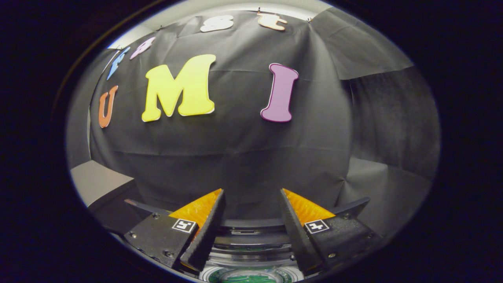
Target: Put the clothes into the washing machine and then close the washing machine lid.
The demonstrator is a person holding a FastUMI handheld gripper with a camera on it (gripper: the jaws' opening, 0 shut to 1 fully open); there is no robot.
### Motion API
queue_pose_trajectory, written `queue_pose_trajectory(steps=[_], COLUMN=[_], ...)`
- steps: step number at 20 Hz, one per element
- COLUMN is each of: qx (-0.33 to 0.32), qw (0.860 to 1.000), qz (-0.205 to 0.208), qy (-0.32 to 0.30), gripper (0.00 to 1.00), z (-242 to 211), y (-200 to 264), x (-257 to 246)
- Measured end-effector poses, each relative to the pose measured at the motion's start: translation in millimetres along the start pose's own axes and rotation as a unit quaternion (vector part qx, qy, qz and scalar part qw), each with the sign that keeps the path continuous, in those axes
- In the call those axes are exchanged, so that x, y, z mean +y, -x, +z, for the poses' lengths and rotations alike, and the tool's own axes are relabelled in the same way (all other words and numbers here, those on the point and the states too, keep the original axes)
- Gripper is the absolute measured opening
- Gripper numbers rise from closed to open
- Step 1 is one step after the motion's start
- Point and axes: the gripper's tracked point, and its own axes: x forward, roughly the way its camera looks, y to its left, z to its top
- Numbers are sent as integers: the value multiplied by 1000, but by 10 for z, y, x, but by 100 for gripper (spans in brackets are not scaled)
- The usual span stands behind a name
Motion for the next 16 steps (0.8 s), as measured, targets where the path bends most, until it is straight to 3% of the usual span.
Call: queue_pose_trajectory(steps=[16], qx=[-36], qw=[999], qz=[-8], qy=[-4], gripper=[86], z=[42], y=[23], x=[1])
